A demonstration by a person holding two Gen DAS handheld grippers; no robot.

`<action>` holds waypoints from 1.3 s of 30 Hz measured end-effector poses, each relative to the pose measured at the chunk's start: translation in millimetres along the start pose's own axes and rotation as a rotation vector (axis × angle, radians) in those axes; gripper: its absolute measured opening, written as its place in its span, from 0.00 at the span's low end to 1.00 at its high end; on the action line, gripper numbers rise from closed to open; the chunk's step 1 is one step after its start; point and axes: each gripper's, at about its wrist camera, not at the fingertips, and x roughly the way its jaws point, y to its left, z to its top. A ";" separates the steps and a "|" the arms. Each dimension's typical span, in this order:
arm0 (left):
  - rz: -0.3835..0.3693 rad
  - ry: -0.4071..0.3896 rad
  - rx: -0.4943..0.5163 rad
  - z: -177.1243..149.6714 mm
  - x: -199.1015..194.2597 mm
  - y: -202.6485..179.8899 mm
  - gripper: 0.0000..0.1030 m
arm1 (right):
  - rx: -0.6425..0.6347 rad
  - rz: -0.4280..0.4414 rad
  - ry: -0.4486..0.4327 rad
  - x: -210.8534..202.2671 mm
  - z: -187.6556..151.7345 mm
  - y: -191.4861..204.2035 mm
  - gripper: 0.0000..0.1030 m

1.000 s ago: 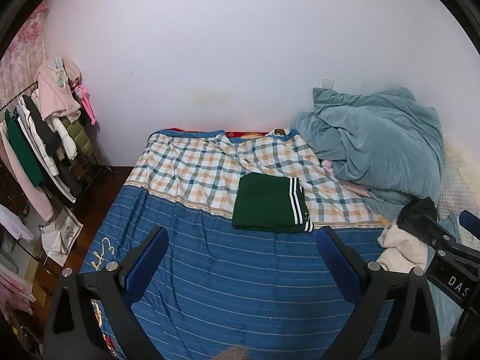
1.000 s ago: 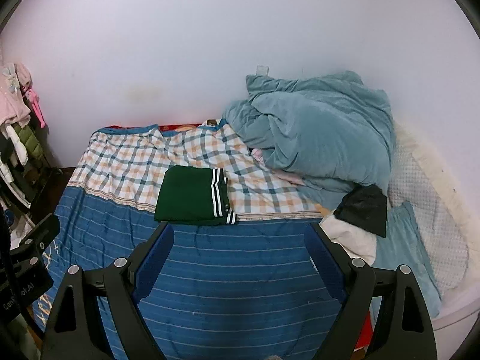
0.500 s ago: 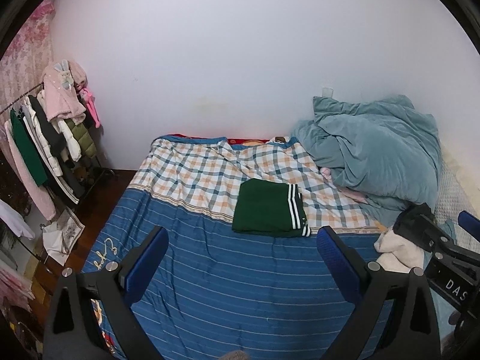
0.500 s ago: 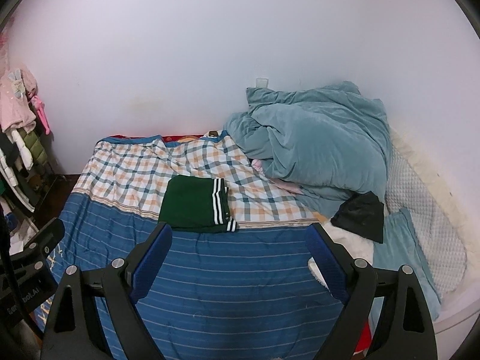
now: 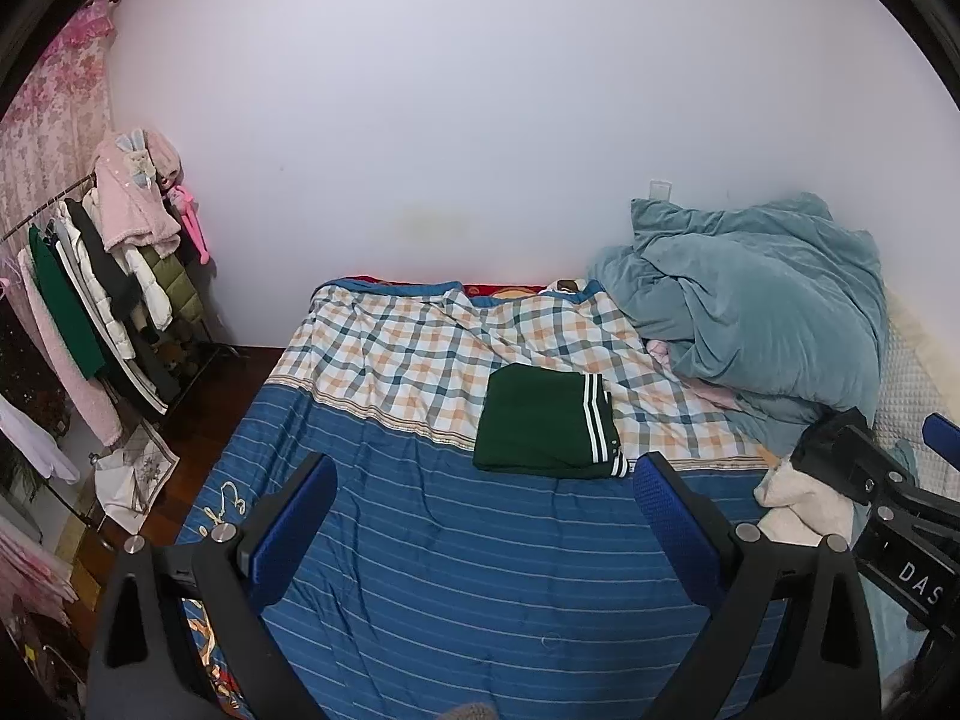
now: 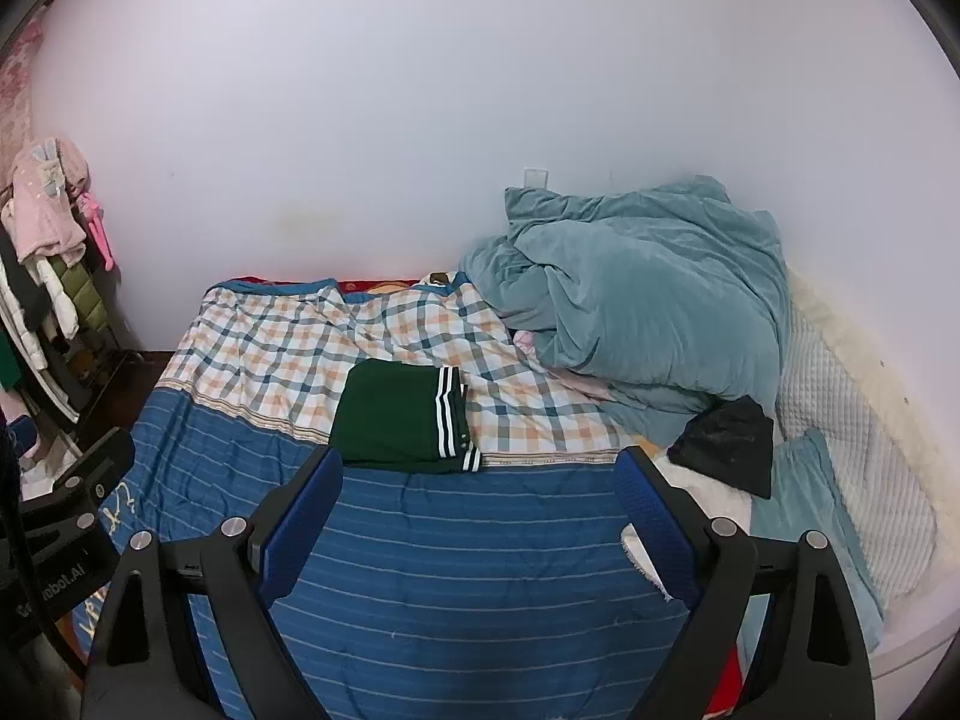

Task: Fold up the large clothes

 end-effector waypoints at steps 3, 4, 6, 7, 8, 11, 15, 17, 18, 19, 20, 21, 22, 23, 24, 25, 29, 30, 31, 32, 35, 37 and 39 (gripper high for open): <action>0.001 0.001 -0.001 0.2 0.0 -0.1 0.98 | -0.003 0.002 -0.004 -2.0 0.3 1.1 0.91; 0.002 0.002 -0.001 0.0 -0.7 0.0 0.98 | -0.005 0.003 -0.004 -1.8 0.6 1.4 0.91; 0.000 0.002 -0.001 1.5 0.3 -1.8 0.98 | -0.004 0.005 -0.003 -3.4 -0.7 2.2 0.91; 0.000 0.001 0.000 1.6 -0.2 -2.0 0.98 | -0.004 0.005 -0.004 -4.9 -1.7 2.6 0.91; 0.002 0.001 0.000 2.0 -0.2 -2.6 0.98 | -0.005 0.005 -0.004 -6.0 -2.6 3.2 0.91; 0.002 -0.001 -0.001 2.1 -0.4 -3.0 0.98 | -0.005 0.011 -0.003 -5.2 -2.0 2.1 0.91; 0.003 -0.001 -0.003 3.3 -0.5 -4.0 0.98 | -0.003 0.014 -0.003 -5.7 -2.6 1.1 0.91; 0.002 -0.002 -0.003 3.4 -1.0 -4.0 0.98 | -0.006 0.013 -0.004 -5.9 -2.4 0.9 0.91; 0.002 -0.002 -0.003 3.3 -0.6 -4.1 0.98 | -0.004 0.015 -0.002 -6.5 -3.0 0.9 0.91; 0.001 -0.001 -0.002 3.3 -0.7 -4.1 0.98 | -0.001 0.018 -0.002 -6.9 -3.4 0.3 0.91; 0.002 -0.001 -0.003 3.1 -0.7 -3.8 0.98 | -0.003 0.018 -0.002 -6.7 -3.0 0.2 0.91; 0.002 -0.001 -0.003 3.0 -0.8 -3.9 0.98 | -0.005 0.017 -0.001 -7.2 -3.5 0.2 0.91; 0.002 -0.002 -0.002 3.2 -1.6 -4.1 0.98 | -0.006 0.018 0.001 -7.2 -3.9 -0.8 0.91; 0.002 -0.001 -0.002 3.2 -0.7 -3.7 0.98 | -0.006 0.018 0.001 -7.1 -4.4 -2.0 0.91; 0.003 -0.001 -0.002 3.2 -0.6 -3.8 0.98 | -0.007 0.019 0.002 -6.4 -3.8 -2.4 0.91; 0.002 -0.001 -0.003 3.5 -1.1 -3.8 0.98 | -0.009 0.020 0.003 -6.0 -3.8 -3.0 0.91; 0.004 -0.002 -0.003 4.2 -1.1 -4.8 0.98 | -0.012 0.026 0.005 -3.0 -1.4 -4.0 0.91; 0.005 -0.003 -0.003 4.1 -1.4 -5.7 0.98 | -0.011 0.027 0.006 -2.2 -0.9 -4.8 0.91; 0.004 -0.004 -0.003 4.6 -2.0 -6.2 0.98 | -0.010 0.028 0.007 -1.9 -1.2 -5.7 0.91; 0.005 -0.002 -0.002 4.0 -1.3 -5.4 0.98 | -0.011 0.029 0.007 -0.7 -0.1 -5.2 0.91; 0.007 -0.002 -0.001 5.6 -2.7 -7.7 0.98 | -0.011 0.030 0.007 0.4 0.6 -5.5 0.91; 0.010 -0.003 0.001 5.4 -3.1 -8.1 0.98 | -0.012 0.031 0.007 0.4 0.3 -6.3 0.91; 0.010 -0.003 0.000 5.1 -3.7 -8.3 0.98 | -0.012 0.032 0.006 0.6 0.4 -7.0 0.91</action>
